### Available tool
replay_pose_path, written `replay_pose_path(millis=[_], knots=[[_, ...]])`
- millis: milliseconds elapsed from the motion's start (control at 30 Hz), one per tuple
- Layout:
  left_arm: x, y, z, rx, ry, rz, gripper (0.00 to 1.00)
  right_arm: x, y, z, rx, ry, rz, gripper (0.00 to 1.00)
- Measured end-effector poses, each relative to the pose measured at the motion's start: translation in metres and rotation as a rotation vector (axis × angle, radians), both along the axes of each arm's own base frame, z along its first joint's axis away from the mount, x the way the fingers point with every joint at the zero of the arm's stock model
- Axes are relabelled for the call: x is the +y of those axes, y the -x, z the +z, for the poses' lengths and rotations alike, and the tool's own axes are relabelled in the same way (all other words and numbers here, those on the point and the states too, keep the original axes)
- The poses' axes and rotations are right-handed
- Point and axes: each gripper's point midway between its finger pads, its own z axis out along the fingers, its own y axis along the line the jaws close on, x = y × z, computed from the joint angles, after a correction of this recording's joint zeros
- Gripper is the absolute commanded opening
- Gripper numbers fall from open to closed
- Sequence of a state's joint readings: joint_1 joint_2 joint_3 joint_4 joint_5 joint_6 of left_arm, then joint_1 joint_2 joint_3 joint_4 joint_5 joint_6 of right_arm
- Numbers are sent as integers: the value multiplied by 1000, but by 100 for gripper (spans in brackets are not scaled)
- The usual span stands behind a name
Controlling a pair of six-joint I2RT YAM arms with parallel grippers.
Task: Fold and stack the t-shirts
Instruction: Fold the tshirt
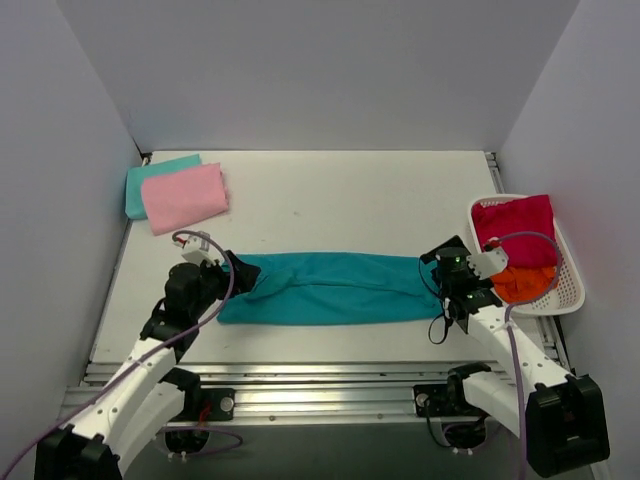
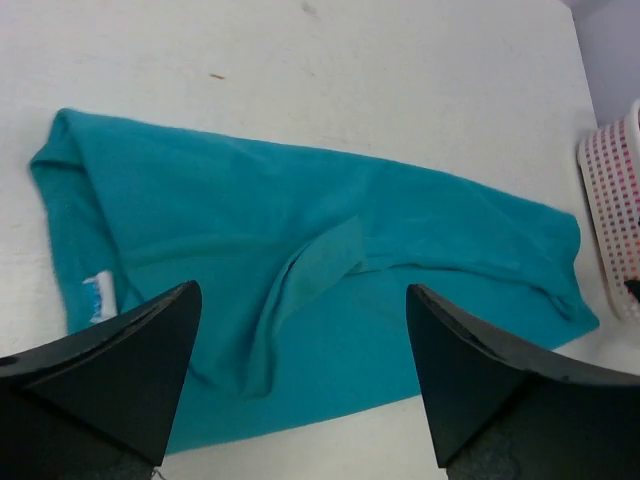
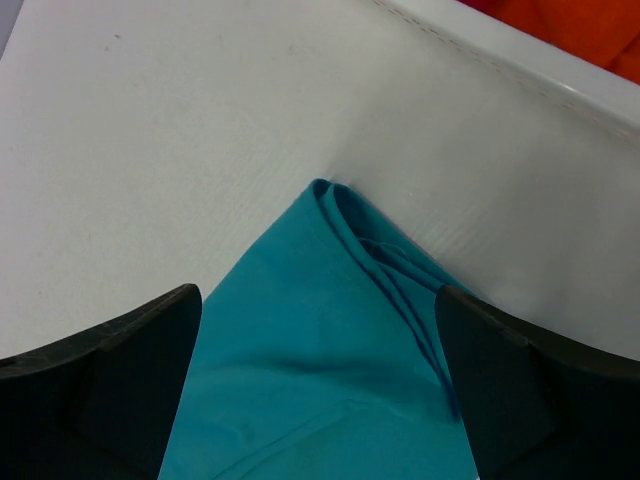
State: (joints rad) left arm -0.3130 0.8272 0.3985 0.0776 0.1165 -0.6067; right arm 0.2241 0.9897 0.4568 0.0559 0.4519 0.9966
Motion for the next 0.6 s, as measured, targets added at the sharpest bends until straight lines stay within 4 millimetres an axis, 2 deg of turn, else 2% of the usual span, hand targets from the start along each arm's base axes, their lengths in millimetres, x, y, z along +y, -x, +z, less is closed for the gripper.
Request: replay_pose_path(millis=[100,167,267,367,467,600], knots=[[24,18,-2,-4,14,128,94,-2,12,-7,2,-24,-28,100],[37,24,8,-37,33,199,94,-2,16,-8,7,-32,-34,100],[51,28,24,-94,63,271,94,1,19,-8,10,-33,-32,100],[57,27,26,-107,61,307,94,7,19,-4,11,-23,-13,100],[56,22,7,-35,21,312,94,15,14,8,-15,-21,10,100],[51,10,-34,119,-51,312,94,21,3,21,-41,-18,19,100]])
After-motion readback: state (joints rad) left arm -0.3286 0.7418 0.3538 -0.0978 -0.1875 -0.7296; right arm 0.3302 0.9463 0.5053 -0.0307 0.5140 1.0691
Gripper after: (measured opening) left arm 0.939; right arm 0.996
